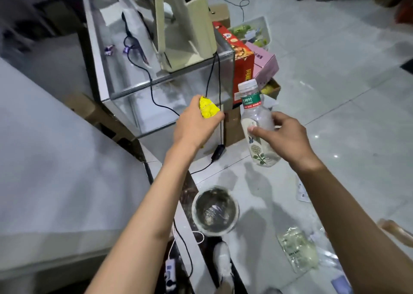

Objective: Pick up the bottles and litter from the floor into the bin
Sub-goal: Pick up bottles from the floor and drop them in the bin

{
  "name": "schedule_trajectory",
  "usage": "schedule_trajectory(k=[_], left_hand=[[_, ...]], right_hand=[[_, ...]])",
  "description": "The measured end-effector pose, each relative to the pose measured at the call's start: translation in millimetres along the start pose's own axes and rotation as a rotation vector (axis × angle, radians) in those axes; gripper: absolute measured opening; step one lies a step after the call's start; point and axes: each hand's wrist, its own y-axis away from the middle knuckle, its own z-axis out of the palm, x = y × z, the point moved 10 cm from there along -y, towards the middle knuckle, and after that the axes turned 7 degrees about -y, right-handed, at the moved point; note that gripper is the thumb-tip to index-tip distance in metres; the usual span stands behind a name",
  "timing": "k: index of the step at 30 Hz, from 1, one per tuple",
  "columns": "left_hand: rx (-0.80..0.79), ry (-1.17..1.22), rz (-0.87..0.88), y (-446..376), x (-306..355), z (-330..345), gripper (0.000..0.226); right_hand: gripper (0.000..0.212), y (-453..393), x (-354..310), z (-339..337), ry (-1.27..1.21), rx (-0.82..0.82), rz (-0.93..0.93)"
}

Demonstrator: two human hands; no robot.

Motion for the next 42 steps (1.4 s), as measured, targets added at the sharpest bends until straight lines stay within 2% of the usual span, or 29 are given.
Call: schedule_trajectory(k=[12,19,23,28,31,35,39,42], left_hand=[[0.082,0.111,-0.160,-38,-98,-21,0.051],[0.161,0.198,-0.296,-45,-176,31,0.053],[0.147,0.220,-0.392,-36,-226,88,0.052],[0.131,0.246,-0.525,-9,-306,192,0.067],[0.021,0.297,-0.632,8,-351,273,0.066],[-0.128,0.331,-0.670,25,-393,374,0.055],[-0.097,0.344,-0.704,29,-433,440,0.053],[-0.084,0.346,-0.750,25,-456,475,0.061]], right_hand=[[0.060,-46,-16,112,0.091,-0.185,-0.013],[0.053,-65,43,179,0.107,-0.285,-0.051],[0.056,-61,103,215,0.098,-0.349,-0.036],[0.061,-61,188,249,0.105,-0.399,0.041],[0.064,-62,231,263,0.139,-0.427,0.082],[0.052,-69,279,279,0.172,-0.475,0.084],[0.054,-78,321,296,0.155,-0.500,0.084],[0.054,-84,351,312,0.180,-0.513,0.033]])
